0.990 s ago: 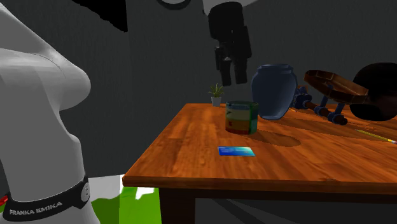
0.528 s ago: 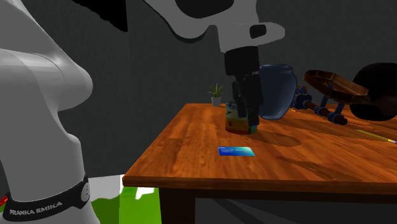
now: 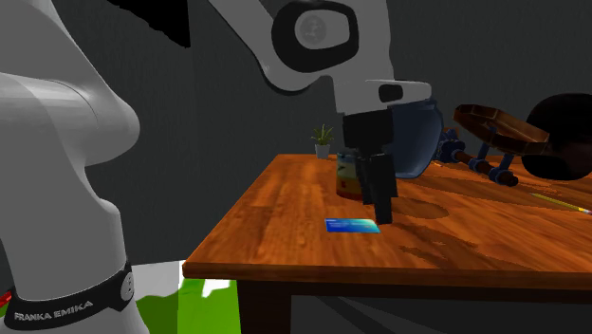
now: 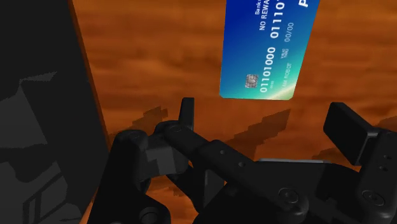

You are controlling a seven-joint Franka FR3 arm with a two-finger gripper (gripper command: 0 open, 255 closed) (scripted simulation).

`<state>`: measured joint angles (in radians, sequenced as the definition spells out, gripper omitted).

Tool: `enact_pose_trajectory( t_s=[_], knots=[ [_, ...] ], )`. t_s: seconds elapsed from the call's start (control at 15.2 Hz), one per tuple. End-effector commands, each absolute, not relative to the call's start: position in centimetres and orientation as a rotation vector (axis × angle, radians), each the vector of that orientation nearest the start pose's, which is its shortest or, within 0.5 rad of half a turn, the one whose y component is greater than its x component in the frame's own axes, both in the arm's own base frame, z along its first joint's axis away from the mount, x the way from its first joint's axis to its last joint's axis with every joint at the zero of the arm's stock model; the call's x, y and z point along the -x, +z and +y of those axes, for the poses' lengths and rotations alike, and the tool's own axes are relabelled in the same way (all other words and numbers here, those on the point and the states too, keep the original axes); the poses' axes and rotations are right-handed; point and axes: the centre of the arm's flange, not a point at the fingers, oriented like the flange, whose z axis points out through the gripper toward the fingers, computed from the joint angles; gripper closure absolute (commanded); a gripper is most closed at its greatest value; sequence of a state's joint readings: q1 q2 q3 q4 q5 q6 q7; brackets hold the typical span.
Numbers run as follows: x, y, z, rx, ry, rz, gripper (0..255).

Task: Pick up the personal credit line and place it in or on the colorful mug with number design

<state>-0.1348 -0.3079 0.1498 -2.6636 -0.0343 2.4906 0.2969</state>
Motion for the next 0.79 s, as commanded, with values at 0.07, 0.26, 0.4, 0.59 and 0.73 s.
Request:
enact_pose_trajectory(
  t_s=[0.07, 0.26, 0.4, 0.59, 0.73],
  knots=[
    [-41.71, 33.6, 0.39, 3.154, -0.224, 0.412, 0],
    [-41.71, 33.6, 0.39, 3.154, -0.224, 0.412, 0],
    [-41.71, 33.6, 0.39, 3.154, -0.224, 0.412, 0],
    [-41.71, 33.6, 0.39, 3.154, -0.224, 0.412, 255],
    [-41.7, 33.59, 0.39, 3.154, -0.224, 0.413, 255]
  ],
)
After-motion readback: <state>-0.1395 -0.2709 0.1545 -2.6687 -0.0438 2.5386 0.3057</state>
